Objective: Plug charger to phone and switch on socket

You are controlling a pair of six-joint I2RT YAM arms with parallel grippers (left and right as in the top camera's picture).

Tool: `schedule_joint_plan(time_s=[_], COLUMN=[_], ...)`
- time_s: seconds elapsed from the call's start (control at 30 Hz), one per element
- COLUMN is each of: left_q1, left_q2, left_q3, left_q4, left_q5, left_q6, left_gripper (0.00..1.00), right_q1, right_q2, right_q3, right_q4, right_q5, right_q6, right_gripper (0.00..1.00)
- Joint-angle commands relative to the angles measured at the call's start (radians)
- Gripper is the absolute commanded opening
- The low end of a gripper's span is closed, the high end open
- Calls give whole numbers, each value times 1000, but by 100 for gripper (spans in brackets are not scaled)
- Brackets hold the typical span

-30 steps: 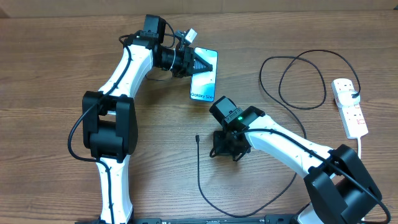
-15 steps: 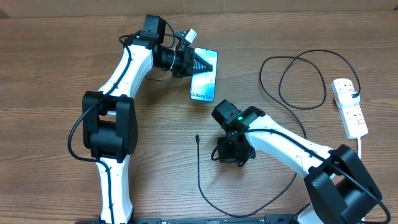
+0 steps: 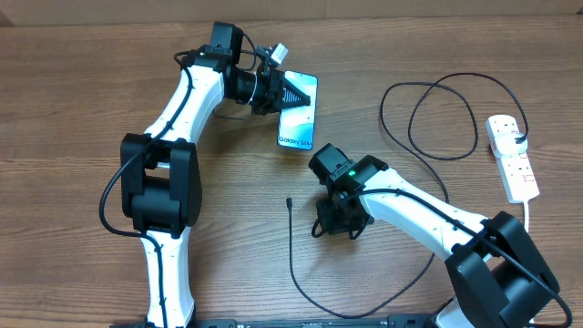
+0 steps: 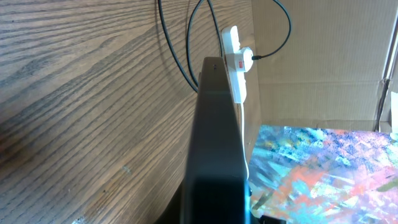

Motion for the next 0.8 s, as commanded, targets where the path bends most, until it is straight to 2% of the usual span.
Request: schedule_joint_plan(time_s=[0.0, 0.13, 0.23, 0.27, 0.33, 0.4, 0.77], left_q1=[1, 1, 1, 1, 1, 1, 0], left_q2=[-16, -16, -16, -16, -16, -16, -16], left_q3=[6, 6, 6, 6, 6, 6, 6], left_q4=[-2, -2, -2, -2, -2, -2, -1], left_q5=[24, 24, 25, 24, 25, 25, 24], left_q6=[23, 23, 22, 22, 22, 22, 22], left_gripper=[4, 4, 4, 4, 4, 4, 4], right_q1=[3, 3, 3, 3, 4, 4, 4], right_q2=[-2, -2, -2, -2, -2, -2, 14], right_q3=[6, 6, 6, 6, 6, 6, 7], right_q4=[2, 3, 3, 4, 6, 16, 50], right_q5=[-3, -14, -68, -76, -80, -81, -81], right_q6=[-4, -25, -95, -106, -117, -132, -129], right_gripper=[25, 31, 40, 44, 60, 65, 66])
